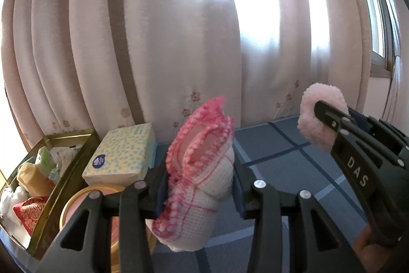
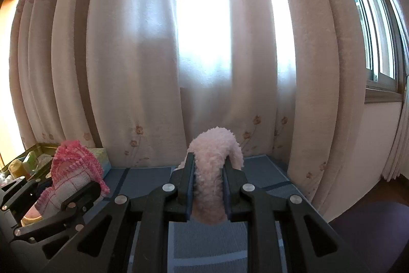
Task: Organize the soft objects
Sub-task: 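Carry the pink puff and knitted bootie with both tools over the gold tray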
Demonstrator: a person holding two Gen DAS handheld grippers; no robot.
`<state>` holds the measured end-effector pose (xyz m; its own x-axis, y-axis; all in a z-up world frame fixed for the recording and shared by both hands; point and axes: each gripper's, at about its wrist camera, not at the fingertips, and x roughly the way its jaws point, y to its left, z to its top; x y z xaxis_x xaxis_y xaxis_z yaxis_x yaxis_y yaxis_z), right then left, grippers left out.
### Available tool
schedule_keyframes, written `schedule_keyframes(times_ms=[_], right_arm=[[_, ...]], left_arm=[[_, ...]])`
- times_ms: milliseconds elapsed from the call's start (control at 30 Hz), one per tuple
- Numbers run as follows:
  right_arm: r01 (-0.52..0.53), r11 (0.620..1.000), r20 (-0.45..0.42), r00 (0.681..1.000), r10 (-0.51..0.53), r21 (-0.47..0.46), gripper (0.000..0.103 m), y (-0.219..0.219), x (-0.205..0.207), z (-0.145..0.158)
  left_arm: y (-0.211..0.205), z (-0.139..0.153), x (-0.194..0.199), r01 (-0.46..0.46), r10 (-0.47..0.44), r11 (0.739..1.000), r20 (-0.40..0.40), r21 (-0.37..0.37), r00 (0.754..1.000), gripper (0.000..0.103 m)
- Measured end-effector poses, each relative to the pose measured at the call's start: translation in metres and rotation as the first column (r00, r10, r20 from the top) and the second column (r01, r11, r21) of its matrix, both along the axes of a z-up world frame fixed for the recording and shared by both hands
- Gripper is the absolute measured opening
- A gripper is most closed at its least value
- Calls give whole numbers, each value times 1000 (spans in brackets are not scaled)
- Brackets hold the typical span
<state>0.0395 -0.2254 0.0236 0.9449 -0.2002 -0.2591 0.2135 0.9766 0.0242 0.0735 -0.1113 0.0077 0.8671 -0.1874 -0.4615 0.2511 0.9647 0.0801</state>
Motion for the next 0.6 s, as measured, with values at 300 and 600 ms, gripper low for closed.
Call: schedule_keyframes(times_ms=[300,600], right_arm=[[2,1000,0,1000,-2,-12,20,9,-7,0],[-11,1000,6,1000,11,-14,20,29,-17,1]], left_arm=[[9,1,-7,-4,4,1000,9,-17,1000,40],[26,4,-17,-1,2,999,35,-36,999,40]])
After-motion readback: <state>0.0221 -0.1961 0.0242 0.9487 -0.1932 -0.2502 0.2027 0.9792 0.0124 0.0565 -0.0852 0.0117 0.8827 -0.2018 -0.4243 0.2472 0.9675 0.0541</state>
